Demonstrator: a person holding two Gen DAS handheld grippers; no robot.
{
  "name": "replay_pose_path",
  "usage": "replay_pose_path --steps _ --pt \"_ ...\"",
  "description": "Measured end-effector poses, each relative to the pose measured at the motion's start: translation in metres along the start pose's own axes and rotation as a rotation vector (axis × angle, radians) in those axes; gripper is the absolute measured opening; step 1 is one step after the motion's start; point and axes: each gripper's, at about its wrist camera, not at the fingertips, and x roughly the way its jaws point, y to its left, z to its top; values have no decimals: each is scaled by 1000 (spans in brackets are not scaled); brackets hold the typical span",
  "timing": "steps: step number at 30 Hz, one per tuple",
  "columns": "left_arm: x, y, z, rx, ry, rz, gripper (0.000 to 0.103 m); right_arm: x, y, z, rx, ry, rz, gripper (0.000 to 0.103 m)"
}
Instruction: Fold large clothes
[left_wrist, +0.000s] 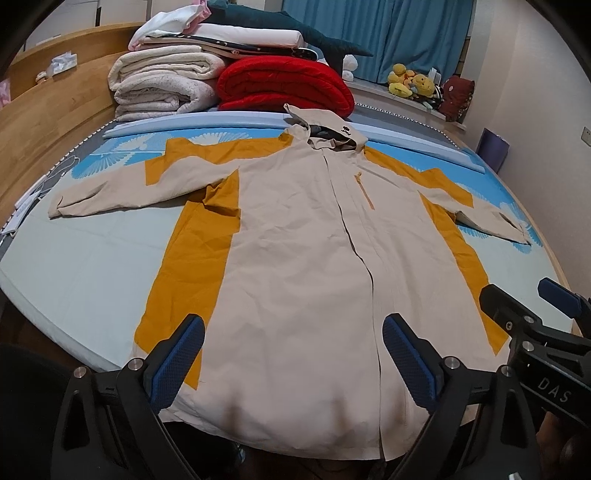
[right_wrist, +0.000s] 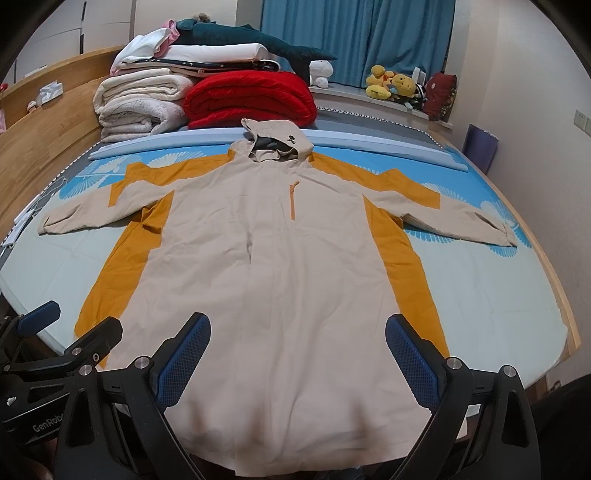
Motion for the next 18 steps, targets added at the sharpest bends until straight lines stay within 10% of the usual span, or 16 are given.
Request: replay_pose_path --steps 18 --pt "-3 0 1 -6 -20 9 95 -1 -4 5 -2 -6 5 90"
